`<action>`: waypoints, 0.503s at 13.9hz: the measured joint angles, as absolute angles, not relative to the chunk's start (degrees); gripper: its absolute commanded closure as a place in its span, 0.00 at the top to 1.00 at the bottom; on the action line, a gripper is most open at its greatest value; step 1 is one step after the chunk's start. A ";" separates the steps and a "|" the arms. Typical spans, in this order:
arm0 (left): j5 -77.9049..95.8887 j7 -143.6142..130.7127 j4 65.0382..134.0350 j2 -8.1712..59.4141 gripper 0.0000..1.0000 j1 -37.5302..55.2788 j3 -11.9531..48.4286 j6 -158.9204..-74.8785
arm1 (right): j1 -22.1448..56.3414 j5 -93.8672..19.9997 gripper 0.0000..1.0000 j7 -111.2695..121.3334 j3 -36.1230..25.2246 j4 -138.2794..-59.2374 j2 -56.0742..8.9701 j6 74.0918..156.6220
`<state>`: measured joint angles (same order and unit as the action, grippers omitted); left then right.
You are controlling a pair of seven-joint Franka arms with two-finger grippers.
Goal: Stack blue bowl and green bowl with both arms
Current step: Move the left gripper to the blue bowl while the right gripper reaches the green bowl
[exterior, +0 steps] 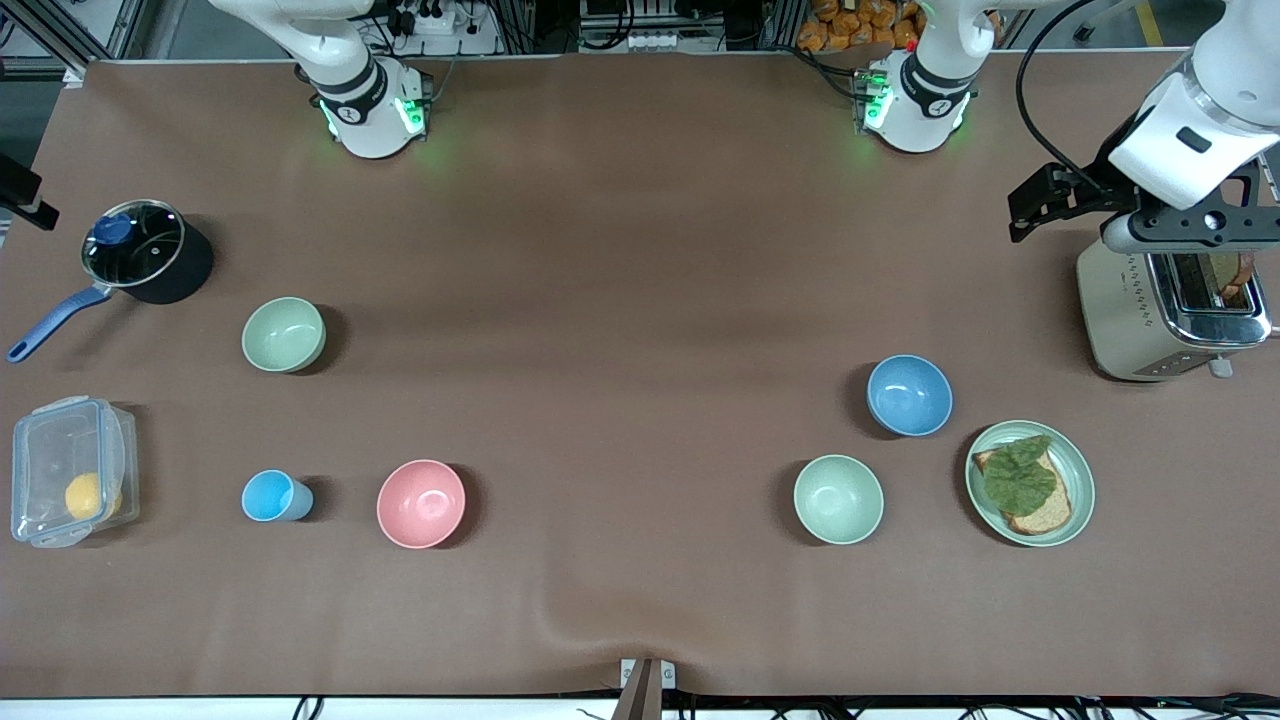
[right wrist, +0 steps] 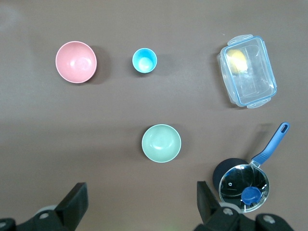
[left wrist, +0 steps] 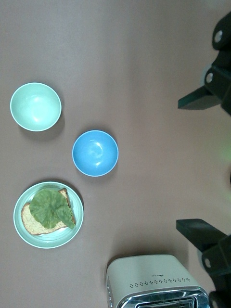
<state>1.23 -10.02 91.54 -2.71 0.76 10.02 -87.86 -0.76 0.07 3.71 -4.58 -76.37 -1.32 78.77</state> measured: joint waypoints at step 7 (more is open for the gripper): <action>0.44 -10.02 90.61 -2.18 1.00 0.16 9.52 -87.89 | -0.04 0.07 1.00 3.98 -5.26 -76.37 -1.35 78.73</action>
